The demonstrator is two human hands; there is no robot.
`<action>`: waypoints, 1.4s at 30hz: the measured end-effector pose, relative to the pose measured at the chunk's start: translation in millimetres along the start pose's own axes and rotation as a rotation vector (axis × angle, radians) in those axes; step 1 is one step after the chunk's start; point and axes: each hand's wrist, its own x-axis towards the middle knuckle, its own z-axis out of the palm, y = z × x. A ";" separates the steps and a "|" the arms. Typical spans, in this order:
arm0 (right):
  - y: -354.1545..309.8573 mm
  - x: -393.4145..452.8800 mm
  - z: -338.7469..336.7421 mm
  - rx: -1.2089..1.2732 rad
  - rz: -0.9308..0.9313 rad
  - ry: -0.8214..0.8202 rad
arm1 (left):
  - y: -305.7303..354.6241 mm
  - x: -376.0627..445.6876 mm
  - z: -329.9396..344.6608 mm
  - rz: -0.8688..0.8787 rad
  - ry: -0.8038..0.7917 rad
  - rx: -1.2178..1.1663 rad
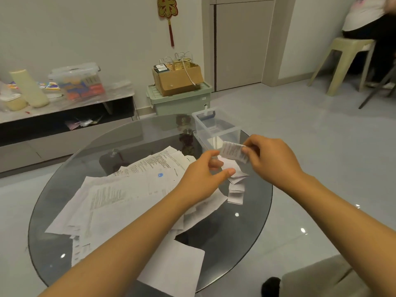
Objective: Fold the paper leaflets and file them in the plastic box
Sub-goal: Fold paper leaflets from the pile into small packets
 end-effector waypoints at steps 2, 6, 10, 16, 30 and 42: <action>7.1 1.0 -1.7 0.016 0.053 0.035 | 0.7 6.8 5.3 0.025 -0.071 0.114; 16.2 2.5 0.9 0.058 0.104 0.008 | 2.9 20.3 13.4 0.060 -0.165 0.194; 20.2 5.4 7.9 0.042 0.114 -0.038 | -1.7 30.9 18.3 0.077 -0.186 0.263; 23.5 7.5 11.2 0.057 0.151 -0.036 | -7.2 45.1 14.2 0.072 -0.105 0.227; 22.5 2.5 53.1 0.077 0.096 -0.185 | -29.4 62.4 25.7 -0.071 0.079 0.102; 25.5 15.2 49.7 -0.133 0.011 -0.377 | -26.3 57.6 15.3 0.224 0.036 0.584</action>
